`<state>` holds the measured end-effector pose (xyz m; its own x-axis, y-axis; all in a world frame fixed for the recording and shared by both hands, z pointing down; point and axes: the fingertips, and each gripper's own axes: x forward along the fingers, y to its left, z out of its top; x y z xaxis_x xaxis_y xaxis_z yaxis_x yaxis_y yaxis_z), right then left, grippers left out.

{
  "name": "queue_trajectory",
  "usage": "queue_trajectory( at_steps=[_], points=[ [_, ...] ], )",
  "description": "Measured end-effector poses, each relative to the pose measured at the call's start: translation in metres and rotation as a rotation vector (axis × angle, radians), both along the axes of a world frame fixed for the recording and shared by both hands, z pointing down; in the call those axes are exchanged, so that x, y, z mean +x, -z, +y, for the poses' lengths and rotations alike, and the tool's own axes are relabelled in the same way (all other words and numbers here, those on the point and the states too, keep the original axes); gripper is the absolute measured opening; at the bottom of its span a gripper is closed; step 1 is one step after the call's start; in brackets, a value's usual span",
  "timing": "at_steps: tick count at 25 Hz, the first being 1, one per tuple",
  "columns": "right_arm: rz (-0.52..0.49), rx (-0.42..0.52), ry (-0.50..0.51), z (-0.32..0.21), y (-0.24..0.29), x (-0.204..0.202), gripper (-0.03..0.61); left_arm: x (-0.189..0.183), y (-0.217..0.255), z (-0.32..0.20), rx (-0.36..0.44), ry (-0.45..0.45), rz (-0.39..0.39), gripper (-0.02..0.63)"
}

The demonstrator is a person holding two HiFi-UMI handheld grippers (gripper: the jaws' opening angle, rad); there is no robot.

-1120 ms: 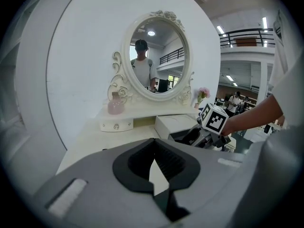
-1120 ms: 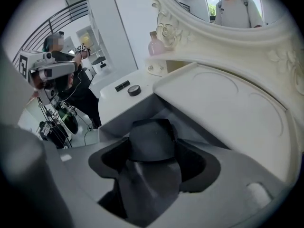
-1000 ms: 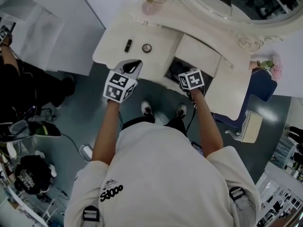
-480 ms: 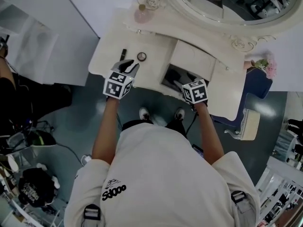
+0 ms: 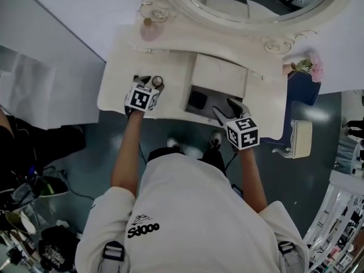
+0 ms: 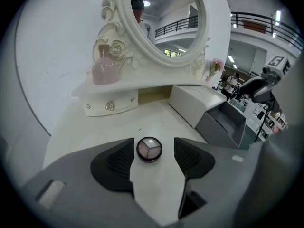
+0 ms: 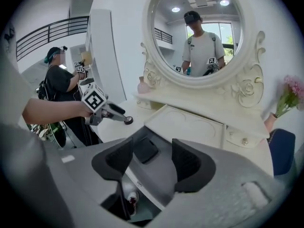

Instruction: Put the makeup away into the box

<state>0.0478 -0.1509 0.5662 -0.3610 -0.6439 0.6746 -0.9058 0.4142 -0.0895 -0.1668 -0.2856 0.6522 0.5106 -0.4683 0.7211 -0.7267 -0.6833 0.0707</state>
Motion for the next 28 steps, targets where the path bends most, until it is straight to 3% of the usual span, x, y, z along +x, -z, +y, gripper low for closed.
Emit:
queue_trajectory(
  at_steps=[3,8,14,23,28],
  points=[
    [-0.014,0.028,-0.026,0.005,0.012,0.005,0.243,-0.001,-0.035,0.003,-0.080,0.004,-0.075,0.296],
    [-0.018,0.078,-0.047,0.009,0.028,0.013,0.171,-0.006,-0.058,-0.001,-0.117,0.010,-0.171,0.299],
    [-0.005,0.087,-0.033,0.017,0.030,0.019,0.082,-0.003,-0.061,-0.001,-0.131,0.020,-0.156,0.278],
    [0.034,0.083,-0.009,0.014,0.039,0.022,0.003,0.000,-0.067,0.006,-0.156,0.035,-0.123,0.236],
    [0.034,0.122,0.082,-0.002,0.058,0.015,0.002,0.003,-0.047,0.014,-0.130,0.071,-0.105,0.236]
  ],
)
